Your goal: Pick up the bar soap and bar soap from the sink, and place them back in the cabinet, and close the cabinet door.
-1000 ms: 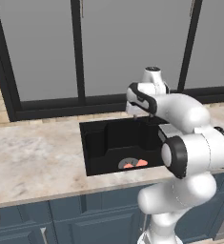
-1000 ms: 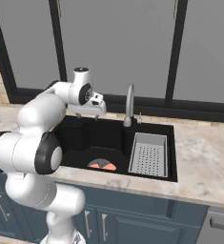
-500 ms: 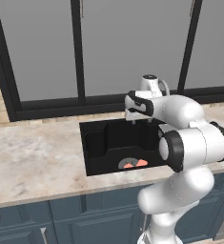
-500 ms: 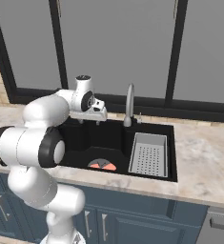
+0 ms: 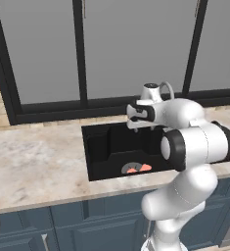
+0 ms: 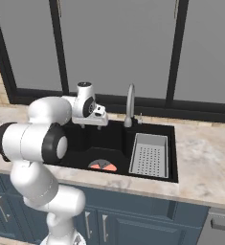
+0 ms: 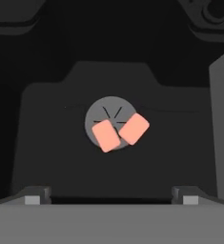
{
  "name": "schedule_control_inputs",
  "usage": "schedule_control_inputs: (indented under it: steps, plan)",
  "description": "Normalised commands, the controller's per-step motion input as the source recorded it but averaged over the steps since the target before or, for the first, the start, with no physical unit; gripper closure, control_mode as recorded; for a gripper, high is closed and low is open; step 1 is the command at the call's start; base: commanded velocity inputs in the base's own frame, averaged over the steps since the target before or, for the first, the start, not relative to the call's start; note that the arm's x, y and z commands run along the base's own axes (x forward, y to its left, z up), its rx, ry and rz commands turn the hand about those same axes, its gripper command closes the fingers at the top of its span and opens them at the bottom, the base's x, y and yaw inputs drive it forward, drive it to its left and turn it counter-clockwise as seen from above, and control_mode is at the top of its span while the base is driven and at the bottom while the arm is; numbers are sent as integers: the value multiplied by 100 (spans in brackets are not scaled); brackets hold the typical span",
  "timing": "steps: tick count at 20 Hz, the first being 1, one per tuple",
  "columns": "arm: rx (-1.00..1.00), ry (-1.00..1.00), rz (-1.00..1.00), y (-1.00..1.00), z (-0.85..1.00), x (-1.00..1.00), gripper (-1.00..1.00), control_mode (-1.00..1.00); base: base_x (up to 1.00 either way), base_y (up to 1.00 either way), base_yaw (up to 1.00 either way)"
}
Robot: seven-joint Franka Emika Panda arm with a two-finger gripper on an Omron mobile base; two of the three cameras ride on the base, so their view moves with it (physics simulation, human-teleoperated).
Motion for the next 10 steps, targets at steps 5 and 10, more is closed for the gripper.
schedule_control_inputs:
  steps: [5, 10]
  plan:
    - [-1, 0, 0, 0, -26, 10, -100, -100, 0, 0, 0]
    - [0, 0, 0, 0, -24, 16, -100, -100, 0, 0, 0]
